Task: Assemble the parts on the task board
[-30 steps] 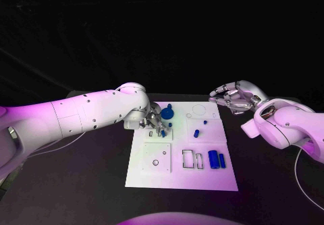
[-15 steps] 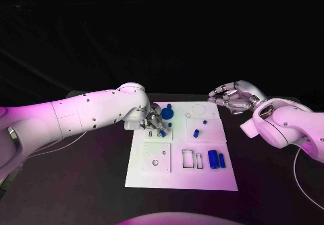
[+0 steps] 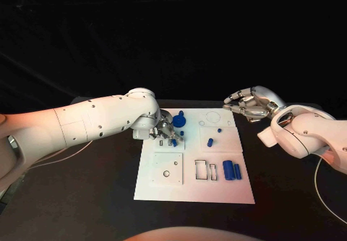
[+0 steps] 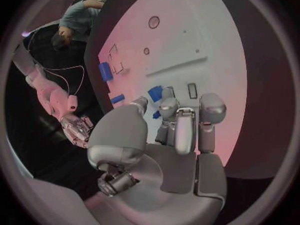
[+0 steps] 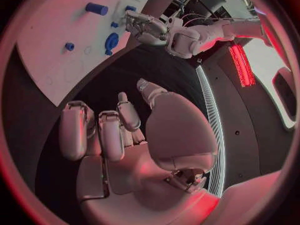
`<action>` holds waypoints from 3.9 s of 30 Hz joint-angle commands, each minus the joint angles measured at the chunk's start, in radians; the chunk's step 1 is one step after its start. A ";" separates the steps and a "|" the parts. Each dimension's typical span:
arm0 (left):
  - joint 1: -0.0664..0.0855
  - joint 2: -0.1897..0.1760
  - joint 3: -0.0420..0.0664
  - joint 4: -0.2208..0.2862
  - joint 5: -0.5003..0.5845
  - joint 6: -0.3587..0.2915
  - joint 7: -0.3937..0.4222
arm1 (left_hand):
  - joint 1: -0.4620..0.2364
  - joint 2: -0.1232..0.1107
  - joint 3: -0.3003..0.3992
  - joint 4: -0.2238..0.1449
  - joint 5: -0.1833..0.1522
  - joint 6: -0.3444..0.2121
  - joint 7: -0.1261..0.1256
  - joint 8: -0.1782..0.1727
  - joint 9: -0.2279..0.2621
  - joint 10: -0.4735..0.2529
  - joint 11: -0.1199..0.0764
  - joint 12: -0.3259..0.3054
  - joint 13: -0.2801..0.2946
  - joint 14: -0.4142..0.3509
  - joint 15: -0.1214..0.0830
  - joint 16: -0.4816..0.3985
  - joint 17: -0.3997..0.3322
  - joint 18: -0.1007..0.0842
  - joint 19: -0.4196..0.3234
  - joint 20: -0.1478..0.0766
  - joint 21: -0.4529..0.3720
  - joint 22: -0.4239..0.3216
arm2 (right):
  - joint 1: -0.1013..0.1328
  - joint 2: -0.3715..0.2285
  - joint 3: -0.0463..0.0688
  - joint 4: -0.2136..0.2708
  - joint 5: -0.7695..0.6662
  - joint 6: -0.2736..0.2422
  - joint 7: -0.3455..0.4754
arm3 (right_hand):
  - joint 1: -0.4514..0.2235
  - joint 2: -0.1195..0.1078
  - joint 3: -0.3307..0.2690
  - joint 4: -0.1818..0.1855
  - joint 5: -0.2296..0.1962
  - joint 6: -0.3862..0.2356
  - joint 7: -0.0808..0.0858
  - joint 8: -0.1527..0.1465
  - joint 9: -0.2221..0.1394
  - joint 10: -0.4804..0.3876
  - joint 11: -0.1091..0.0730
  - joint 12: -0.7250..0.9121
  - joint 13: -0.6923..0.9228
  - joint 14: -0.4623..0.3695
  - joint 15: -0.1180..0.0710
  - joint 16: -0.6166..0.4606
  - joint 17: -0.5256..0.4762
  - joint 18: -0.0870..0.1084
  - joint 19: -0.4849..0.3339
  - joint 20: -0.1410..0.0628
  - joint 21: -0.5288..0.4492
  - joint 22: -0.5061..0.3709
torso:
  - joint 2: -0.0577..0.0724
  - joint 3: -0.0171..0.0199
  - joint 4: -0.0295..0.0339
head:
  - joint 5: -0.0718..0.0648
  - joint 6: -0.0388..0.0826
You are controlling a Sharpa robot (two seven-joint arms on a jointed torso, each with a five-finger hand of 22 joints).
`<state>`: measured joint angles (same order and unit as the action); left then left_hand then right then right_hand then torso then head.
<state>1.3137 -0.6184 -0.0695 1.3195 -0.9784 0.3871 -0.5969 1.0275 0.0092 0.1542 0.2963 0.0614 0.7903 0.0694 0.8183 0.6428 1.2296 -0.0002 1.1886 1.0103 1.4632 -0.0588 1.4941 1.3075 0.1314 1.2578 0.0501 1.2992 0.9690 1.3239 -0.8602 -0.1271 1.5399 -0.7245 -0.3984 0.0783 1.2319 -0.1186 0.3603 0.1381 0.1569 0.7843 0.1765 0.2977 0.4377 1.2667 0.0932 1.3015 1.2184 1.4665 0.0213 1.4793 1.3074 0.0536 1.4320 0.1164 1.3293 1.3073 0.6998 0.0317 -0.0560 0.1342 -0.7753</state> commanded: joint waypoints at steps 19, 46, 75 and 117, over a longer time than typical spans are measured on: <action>0.000 -0.002 0.000 0.004 0.027 0.030 -0.002 | 0.164 0.020 0.160 -0.007 -0.001 -0.008 0.000 -0.022 0.011 -0.004 0.000 -0.005 -0.009 0.067 0.000 0.004 0.124 -0.016 -0.008 0.002 0.004 -0.001 | -0.002 0.005 -0.001 -0.009 -0.020 0.019 -0.012 | 0.000 0.000 0.001 0.007 0.005 -0.008 -0.001 0.006 0.001 -0.006 -0.003 -0.002 0.001 0.062 -0.009 0.001 0.093 0.011 -0.006 -0.001 -0.008 0.077 | 0.002 -0.0013 -0.0006 | 0.000 -0.002; -0.001 -0.077 0.010 0.066 0.086 -0.112 0.048 | 0.155 -0.093 0.631 -0.103 -0.007 -0.018 -0.002 0.027 0.091 0.017 -0.004 0.014 0.010 0.072 -0.004 0.011 0.137 -0.022 0.007 -0.002 0.022 0.035 | -0.003 0.001 -0.002 -0.018 -0.060 0.023 -0.019 | 0.000 0.001 0.000 0.008 0.005 -0.008 -0.001 0.010 0.002 -0.005 -0.003 -0.001 0.001 0.062 -0.009 0.001 0.092 0.011 -0.006 -0.001 -0.008 0.077 | -0.001 0.0013 0.0011 | -0.002 -0.001; -0.060 -0.116 0.010 0.157 -0.104 -0.250 0.024 | 0.111 -0.155 0.716 -0.160 -0.007 0.022 -0.025 0.059 0.132 0.045 -0.024 0.008 -0.008 0.078 -0.021 0.020 0.153 -0.025 0.023 -0.016 0.033 0.056 | -0.003 -0.009 -0.002 -0.016 -0.060 0.022 -0.015 | 0.005 -0.002 -0.001 0.006 0.005 -0.010 -0.002 0.016 0.003 -0.006 -0.004 -0.001 0.000 0.061 -0.009 -0.001 0.090 0.012 -0.007 -0.001 -0.011 0.076 | 0.000 0.0010 -0.0008 | 0.001 -0.001; -0.063 -0.097 0.009 0.143 -0.156 -0.181 -0.005 | 0.081 -0.157 0.700 -0.165 -0.008 0.049 -0.038 0.078 0.151 0.081 -0.036 0.036 0.025 0.086 -0.031 0.034 0.177 -0.038 0.066 -0.026 0.067 0.125 | -0.004 -0.010 -0.002 -0.020 -0.046 0.030 -0.016 | 0.010 -0.005 -0.002 0.003 0.000 -0.012 -0.002 0.022 0.004 -0.006 -0.005 -0.001 -0.001 0.061 -0.010 -0.002 0.088 0.012 -0.008 -0.001 -0.013 0.075 | 0.001 -0.0007 0.0008 | -0.002 -0.015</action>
<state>1.2518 -0.7154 -0.0599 1.4609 -1.1224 0.1714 -0.5992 1.1180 -0.1500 0.7261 0.2655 0.0501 0.8168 0.0471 0.8922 0.7734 1.3014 -0.0357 1.2197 1.0345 1.4670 -0.0840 1.5240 1.3080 0.1000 1.3188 0.0253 1.3641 1.0931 1.3203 -0.8698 -0.1292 1.5206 -0.7730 -0.3780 0.0626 1.2361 -0.1228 0.3575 0.1409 0.1568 0.7808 0.1730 0.3132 0.4408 1.2630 0.0896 1.3015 1.2180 1.4665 0.0213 1.4793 1.3077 0.0536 1.4320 0.1164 1.3205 1.3075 0.7009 0.0311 -0.0555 0.1312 -0.7896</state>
